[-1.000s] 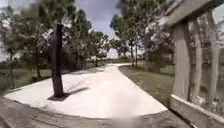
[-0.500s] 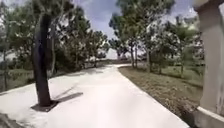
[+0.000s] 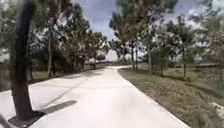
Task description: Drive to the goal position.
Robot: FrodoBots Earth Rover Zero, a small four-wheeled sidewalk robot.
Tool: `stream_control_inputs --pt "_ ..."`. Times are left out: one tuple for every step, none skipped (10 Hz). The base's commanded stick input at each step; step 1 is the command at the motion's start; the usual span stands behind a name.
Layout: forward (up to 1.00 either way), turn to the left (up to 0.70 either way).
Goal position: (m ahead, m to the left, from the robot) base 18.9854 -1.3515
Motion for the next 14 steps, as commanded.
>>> stream_control_inputs --pt "0.7 0.0" --pt "0.7 0.0" --pt "0.7 0.0" --pt "0.7 0.0" --pt "0.7 0.0" --pt "0.7 0.0" --pt "0.7 0.0" --pt "0.7 0.0" --pt "0.7 0.0" --pt "0.7 0.0" --pt "0.7 0.0" --pt "0.7 0.0" --pt "0.7 0.0" --pt "0.7 0.01"
